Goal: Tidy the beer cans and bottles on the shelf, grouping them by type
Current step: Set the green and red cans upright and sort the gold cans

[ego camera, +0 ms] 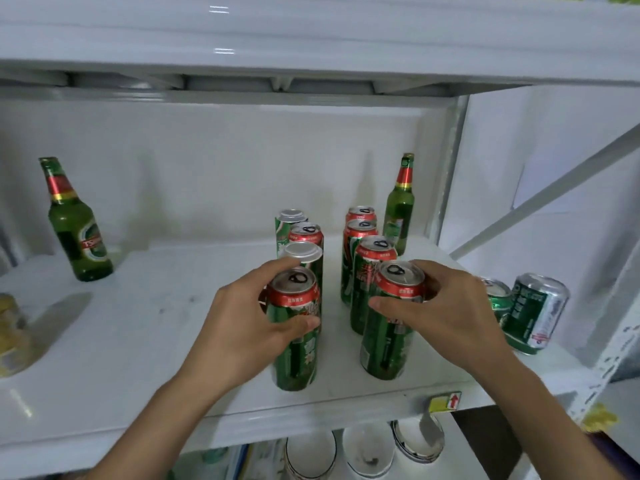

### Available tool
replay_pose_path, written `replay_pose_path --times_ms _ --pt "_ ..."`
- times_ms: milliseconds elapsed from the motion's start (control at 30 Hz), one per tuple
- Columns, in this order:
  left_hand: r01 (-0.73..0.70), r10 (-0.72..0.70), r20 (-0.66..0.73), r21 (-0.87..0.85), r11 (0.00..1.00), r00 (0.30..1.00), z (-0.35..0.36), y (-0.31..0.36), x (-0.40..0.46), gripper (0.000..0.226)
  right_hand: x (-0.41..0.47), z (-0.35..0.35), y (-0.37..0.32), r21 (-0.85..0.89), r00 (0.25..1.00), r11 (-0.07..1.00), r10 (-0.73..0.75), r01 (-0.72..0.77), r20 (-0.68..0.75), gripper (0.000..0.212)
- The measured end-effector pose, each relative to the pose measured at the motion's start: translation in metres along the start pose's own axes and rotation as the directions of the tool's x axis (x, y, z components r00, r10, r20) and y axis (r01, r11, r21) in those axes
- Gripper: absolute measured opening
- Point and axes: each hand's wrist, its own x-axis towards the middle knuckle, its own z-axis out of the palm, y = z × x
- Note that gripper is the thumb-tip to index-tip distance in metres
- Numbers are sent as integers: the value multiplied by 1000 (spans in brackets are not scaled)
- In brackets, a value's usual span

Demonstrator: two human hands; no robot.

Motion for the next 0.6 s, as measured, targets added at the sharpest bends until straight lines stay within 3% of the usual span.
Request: replay_pose_path --times_ms 100,300,467,600 --pt "28 -26 -82 16 999 996 15 10 -5 70 6 -3 6 1 999 1000 -6 6 33 68" --pt "59 -34 -269 86 995 963 43 21 -16 70 10 3 9 19 997 999 -27 26 76 70" --pt "81 -12 -345 185 979 938 56 21 -22 68 8 7 11 50 991 999 -21 14 130 73" --pt "105 -36 -377 166 981 926 65 18 -23 66 11 4 15 47 982 999 -16 7 189 79"
